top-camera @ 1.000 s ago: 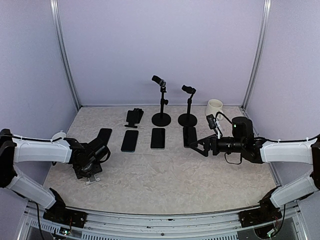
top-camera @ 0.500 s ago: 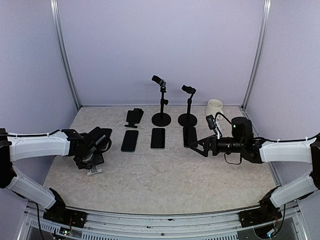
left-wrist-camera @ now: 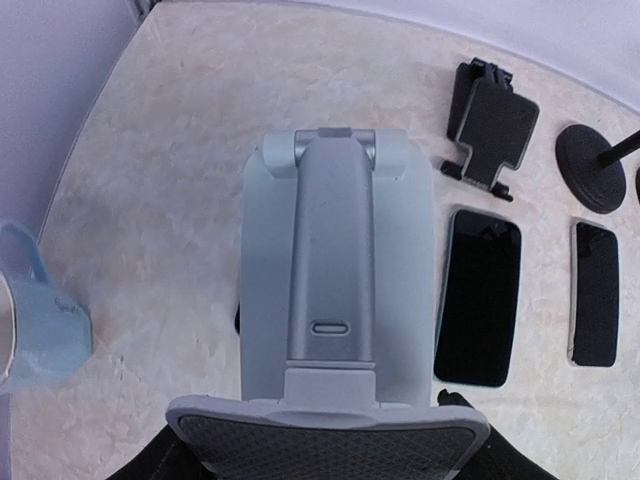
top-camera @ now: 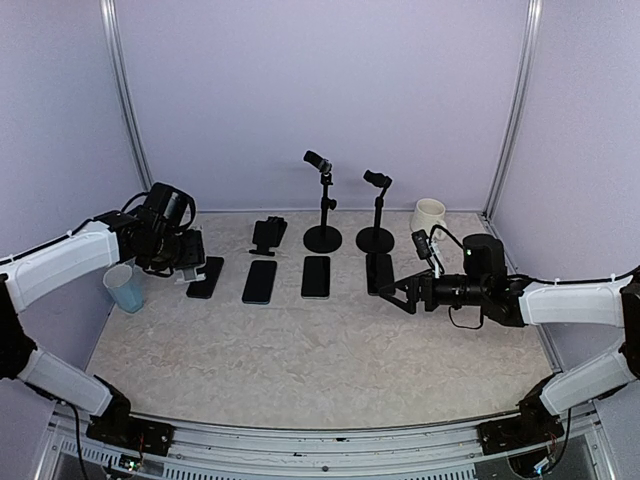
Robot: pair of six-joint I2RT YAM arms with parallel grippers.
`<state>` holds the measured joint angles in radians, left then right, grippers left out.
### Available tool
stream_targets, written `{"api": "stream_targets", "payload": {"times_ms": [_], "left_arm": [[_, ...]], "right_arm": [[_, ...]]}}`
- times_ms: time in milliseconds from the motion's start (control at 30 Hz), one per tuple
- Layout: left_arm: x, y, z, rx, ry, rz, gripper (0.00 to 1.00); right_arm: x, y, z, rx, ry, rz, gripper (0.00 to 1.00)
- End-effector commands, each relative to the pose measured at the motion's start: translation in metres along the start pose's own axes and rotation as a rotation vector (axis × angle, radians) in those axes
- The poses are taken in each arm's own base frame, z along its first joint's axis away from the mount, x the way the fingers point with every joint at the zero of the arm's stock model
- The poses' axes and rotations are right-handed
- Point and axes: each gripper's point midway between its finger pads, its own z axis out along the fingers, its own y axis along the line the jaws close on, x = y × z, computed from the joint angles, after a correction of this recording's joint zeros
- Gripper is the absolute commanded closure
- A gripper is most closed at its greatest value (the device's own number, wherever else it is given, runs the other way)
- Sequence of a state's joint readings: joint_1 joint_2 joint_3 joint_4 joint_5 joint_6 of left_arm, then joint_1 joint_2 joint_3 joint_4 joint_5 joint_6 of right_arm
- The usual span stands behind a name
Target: Remove the phone from the phone stand
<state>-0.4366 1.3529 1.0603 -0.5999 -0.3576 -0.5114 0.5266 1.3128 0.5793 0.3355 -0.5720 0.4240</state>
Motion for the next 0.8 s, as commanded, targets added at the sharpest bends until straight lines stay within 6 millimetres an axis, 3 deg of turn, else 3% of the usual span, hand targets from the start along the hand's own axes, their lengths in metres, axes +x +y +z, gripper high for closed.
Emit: {"api": "stream_targets", "payload": {"times_ms": [0, 133, 400, 467, 500, 767], "left_arm": [[-0.047, -0.021, 0.009, 0.112, -0.073, 0.089, 0.53], [-0.075, -0.028, 0.025, 0.164, -0.085, 0.133, 0.48], [-0.129, -0.039, 0.067, 0.178, -0.091, 0.22, 0.5], [-0.134, -0.048, 0.081, 0.193, -0.072, 0.246, 0.51], [-0.137, -0.038, 0.097, 0.171, -0.05, 0.24, 0.52], [-0.15, -0.03, 0.149, 0.136, 0.01, 0.256, 0.53]], "right_arm": [[-0.003, -0.002, -0.003, 0.009, -0.009, -0.011, 0.0], [-0.003, -0.002, -0.003, 0.011, -0.007, -0.016, 0.0], [-0.001, -0.003, -0.001, 0.005, -0.001, -0.014, 0.0], [-0.001, -0.004, 0.0, 0.006, 0.002, -0.014, 0.0], [0.0, -0.004, 0.0, 0.006, 0.003, -0.013, 0.0], [0.002, -0.006, 0.001, 0.011, 0.007, -0.013, 0.0]]}}
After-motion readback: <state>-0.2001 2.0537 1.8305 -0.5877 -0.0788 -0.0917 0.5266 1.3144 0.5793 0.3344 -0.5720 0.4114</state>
